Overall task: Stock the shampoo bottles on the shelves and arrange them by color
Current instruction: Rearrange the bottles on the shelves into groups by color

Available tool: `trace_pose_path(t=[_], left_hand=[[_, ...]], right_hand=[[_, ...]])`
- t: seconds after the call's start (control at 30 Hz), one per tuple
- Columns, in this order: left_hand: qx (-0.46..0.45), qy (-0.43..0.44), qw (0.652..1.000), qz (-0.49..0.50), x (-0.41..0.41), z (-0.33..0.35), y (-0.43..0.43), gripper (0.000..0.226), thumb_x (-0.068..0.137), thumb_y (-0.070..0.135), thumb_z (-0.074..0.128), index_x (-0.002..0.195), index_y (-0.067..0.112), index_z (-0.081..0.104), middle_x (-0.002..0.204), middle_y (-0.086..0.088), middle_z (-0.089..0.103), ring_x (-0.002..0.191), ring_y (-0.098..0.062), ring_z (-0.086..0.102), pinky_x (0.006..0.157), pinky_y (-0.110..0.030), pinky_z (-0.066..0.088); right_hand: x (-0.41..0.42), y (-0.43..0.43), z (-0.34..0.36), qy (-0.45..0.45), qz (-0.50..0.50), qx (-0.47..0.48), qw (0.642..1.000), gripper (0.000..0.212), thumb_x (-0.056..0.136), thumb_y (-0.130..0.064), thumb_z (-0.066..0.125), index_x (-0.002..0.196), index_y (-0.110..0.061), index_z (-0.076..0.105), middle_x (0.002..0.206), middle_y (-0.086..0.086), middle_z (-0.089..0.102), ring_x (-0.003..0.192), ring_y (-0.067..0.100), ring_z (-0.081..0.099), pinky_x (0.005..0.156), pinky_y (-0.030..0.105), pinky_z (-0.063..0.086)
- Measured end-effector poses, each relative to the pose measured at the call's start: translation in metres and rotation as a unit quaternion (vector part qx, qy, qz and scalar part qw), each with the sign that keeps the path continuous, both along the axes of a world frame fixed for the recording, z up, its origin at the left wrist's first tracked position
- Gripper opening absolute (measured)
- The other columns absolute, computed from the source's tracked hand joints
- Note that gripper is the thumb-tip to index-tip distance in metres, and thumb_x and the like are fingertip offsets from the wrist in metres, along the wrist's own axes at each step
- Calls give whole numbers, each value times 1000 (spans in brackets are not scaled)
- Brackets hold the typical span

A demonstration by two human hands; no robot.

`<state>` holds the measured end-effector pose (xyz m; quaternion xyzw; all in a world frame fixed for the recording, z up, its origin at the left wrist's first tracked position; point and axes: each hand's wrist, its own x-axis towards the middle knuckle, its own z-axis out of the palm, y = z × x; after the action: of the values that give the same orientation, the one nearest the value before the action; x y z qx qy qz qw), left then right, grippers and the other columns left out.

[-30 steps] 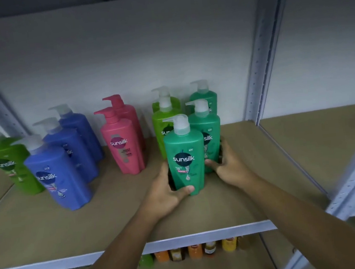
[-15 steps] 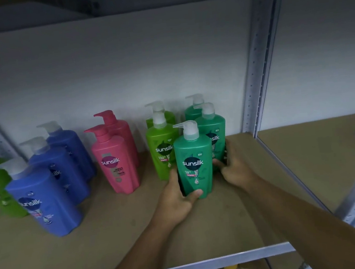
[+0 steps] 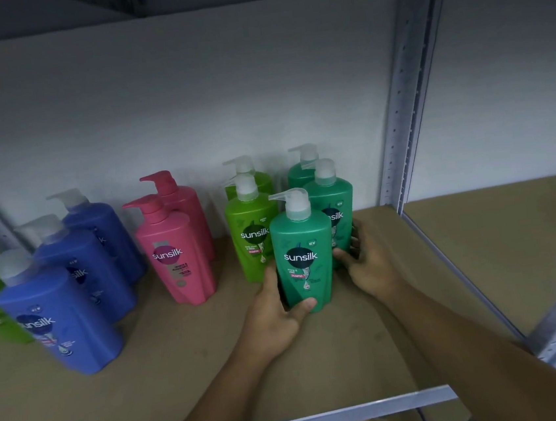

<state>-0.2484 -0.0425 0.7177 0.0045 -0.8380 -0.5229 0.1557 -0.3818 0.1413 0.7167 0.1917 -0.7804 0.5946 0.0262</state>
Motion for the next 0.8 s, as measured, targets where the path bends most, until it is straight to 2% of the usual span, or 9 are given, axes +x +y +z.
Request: trace_pose_path(t=[0.13, 0.23, 0.5, 0.6, 0.7, 0.8], left_hand=[[-7, -5, 1000, 1, 2, 0, -1, 78, 80, 19, 83, 142, 28, 37, 127, 27, 60, 119, 10, 56, 102, -17, 44], [-13, -8, 1000, 3, 2, 0, -1, 77, 79, 24, 83, 142, 30, 37, 129, 23, 61, 120, 6, 56, 106, -27, 47], [-2, -15, 1000, -2, 3, 2, -2, 80, 79, 25, 82, 144, 32, 36, 134, 20, 60, 125, 1, 55, 109, -40, 47], [3, -18, 1000, -4, 4, 3, -3, 81, 79, 24, 83, 144, 31, 36, 135, 18, 59, 126, 1, 54, 110, -40, 46], [2, -19, 1000, -5, 5, 5, -3, 80, 81, 21, 82, 145, 30, 35, 134, 17, 60, 124, 3, 55, 109, -37, 46], [6, -22, 1000, -7, 4, 3, -4, 78, 80, 24, 82, 142, 33, 37, 131, 17, 63, 123, -1, 58, 108, -39, 48]], right_hand=[[1, 0, 0, -5, 17, -7, 1000, 56, 93, -9, 68, 139, -28, 43, 128, -21, 58, 122, -1, 55, 105, 24, 45], [1, 0, 0, -3, 25, -8, 1000, 59, 93, -11, 69, 142, -28, 42, 132, -19, 57, 123, 0, 55, 101, 18, 44], [1, 0, 0, -7, 28, -13, 1000, 58, 92, -13, 71, 141, -28, 43, 130, -19, 58, 123, 1, 55, 102, 21, 46], [2, 0, 0, -5, 32, -11, 999, 59, 91, -17, 72, 141, -29, 42, 133, -14, 59, 125, 7, 56, 104, 27, 47], [7, 2, 4, -4, 46, -10, 999, 57, 93, -15, 70, 140, -31, 43, 136, -14, 58, 126, 1, 55, 107, 26, 45], [14, 6, 8, -5, 63, 14, 998, 55, 96, -20, 66, 143, -33, 41, 137, -21, 56, 128, -5, 51, 111, 26, 41]])
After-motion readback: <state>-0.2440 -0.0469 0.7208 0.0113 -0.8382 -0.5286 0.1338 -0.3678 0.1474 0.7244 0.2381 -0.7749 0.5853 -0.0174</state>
